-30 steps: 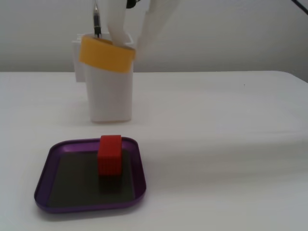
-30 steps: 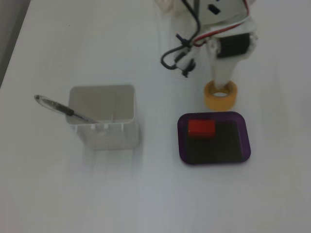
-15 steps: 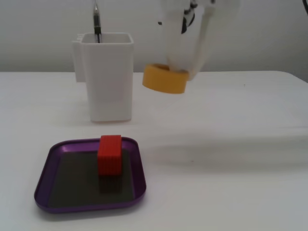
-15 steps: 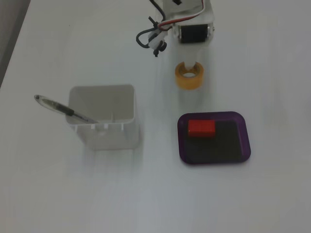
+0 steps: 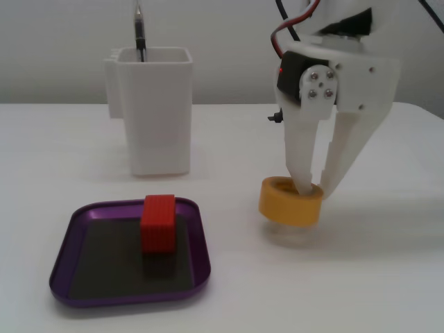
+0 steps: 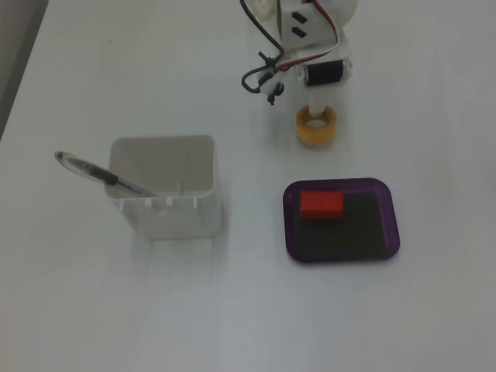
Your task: Remove the yellow tape from the box.
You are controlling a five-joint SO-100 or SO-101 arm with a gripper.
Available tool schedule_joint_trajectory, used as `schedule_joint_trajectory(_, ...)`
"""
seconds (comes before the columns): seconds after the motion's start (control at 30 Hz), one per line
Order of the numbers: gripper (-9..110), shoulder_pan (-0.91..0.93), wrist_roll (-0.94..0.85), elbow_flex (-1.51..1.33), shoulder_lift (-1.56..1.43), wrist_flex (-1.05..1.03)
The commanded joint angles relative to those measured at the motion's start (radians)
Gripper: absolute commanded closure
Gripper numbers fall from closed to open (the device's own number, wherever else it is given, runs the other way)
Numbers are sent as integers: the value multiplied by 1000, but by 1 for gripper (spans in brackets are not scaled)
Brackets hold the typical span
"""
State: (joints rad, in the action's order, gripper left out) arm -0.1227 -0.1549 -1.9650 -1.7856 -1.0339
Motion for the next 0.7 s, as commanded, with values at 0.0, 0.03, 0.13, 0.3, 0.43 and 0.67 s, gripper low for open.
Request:
schedule_joint_trajectory(0.0, 101, -41, -12, 5, -63, 11)
schedule_joint_trajectory(0.03, 101, -49, -11, 3, -63, 11)
schedule_joint_trajectory(0.13, 101, -54, -11, 3, -63, 11)
schedule_joint_trajectory(0.3, 101, -44, -12, 0, -63, 11)
schedule_joint_trajectory(0.43, 97, -44, -3, -2, -63, 3)
schedule_joint_trajectory(0.67, 90, -48, 0, 17, -81, -17)
